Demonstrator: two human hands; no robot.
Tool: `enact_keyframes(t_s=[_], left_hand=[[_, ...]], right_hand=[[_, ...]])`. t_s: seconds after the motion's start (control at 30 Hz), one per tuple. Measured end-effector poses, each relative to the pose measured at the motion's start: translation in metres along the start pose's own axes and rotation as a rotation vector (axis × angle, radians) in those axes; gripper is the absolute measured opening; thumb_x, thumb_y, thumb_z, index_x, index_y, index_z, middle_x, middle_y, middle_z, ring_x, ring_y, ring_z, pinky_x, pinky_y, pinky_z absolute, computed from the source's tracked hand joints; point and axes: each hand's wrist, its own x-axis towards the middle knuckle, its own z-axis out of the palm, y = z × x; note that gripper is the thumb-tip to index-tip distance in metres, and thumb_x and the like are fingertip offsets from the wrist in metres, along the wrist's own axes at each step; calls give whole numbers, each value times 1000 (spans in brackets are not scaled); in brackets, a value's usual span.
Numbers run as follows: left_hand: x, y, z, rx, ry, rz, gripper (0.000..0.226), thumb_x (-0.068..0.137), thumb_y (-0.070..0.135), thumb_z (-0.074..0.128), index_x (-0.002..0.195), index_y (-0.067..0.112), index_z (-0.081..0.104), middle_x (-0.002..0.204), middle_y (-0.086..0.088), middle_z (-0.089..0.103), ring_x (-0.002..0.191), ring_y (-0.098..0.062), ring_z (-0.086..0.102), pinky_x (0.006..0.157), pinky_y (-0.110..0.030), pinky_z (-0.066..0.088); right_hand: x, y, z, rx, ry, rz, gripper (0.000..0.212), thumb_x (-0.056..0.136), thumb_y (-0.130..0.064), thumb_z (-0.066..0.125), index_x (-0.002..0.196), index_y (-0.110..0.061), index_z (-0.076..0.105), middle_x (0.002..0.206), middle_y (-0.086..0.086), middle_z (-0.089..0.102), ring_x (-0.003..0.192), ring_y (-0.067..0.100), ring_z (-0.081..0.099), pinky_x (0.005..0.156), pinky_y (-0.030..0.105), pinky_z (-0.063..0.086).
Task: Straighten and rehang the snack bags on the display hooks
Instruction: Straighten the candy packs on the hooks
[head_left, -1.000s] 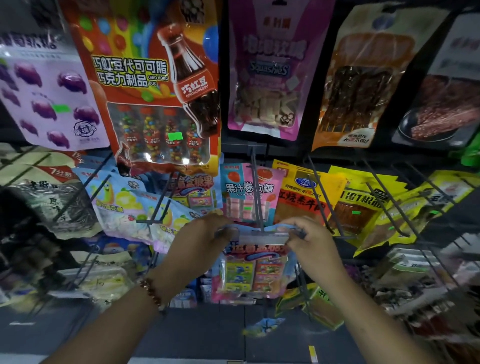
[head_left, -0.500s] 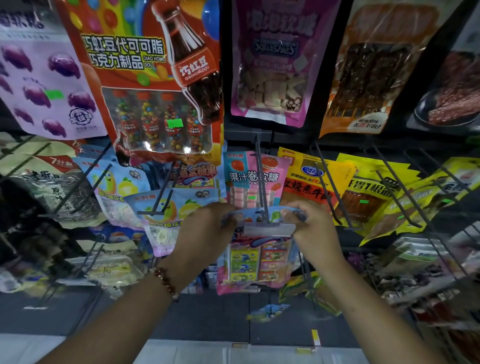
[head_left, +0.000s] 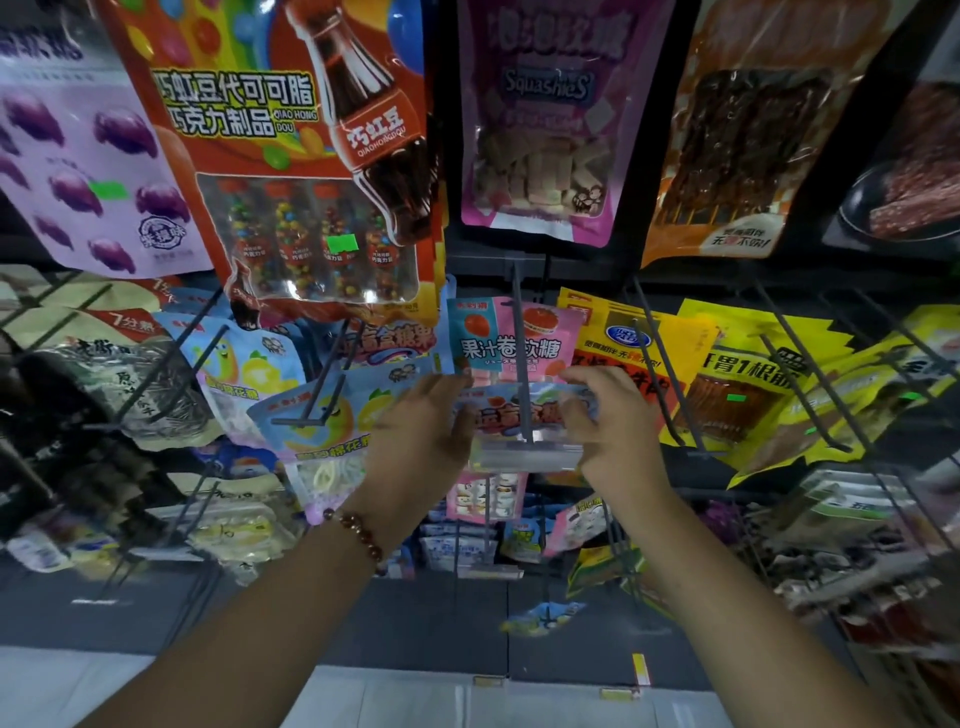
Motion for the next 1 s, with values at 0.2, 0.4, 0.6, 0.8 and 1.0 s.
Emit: enact_keyframes(t_s=[0.2, 0.4, 0.6, 0.8, 1.0], left_hand=[[-40, -19, -5, 128, -90, 52, 68, 98, 33, 51, 156, 26, 15, 156, -6, 33, 137, -31, 37, 107, -47, 40], [-99, -50, 9, 243, -238, -62, 83, 99, 44, 45, 154, 30, -15, 164, -4, -9, 151, -26, -5, 120, -43, 2], [-118, -73, -4, 198, -259, -103, 79, 100, 44, 45, 152, 33, -14, 162, -6, -15, 150, -28, -11, 120, -43, -1], [-130, -117, -41, 175, -258, -111, 77, 99, 42, 43, 154, 33, -9, 162, -3, -15, 150, -26, -12, 122, -42, 2], [-160, -191, -101, 215, -263, -163, 74, 100, 45, 40, 154, 34, -9, 163, -3, -15, 150, -25, -10, 121, -41, 2]], right_hand=[[-32, 9, -6, -192, -57, -45, 72, 94, -18, 59, 154, -15, 19, 160, 3, 19, 149, 23, 8, 121, 44, 14], [-91, 26, 18, -237, -231, 54, 87, 94, -30, 60, 155, -11, 2, 164, 8, -3, 150, 26, -3, 121, 48, 11], [-118, -5, 34, -245, -393, 31, 81, 96, -30, 56, 156, -19, 2, 162, -6, -6, 150, 18, -8, 121, 39, 9], [-135, -54, 71, -249, -428, 9, 73, 98, -32, 53, 155, -23, 10, 155, -17, -9, 146, 9, -14, 121, 36, 4], [-157, -120, 121, -200, -441, 23, 74, 97, -34, 53, 156, -25, 9, 162, -11, -6, 149, 11, -12, 123, 38, 6]])
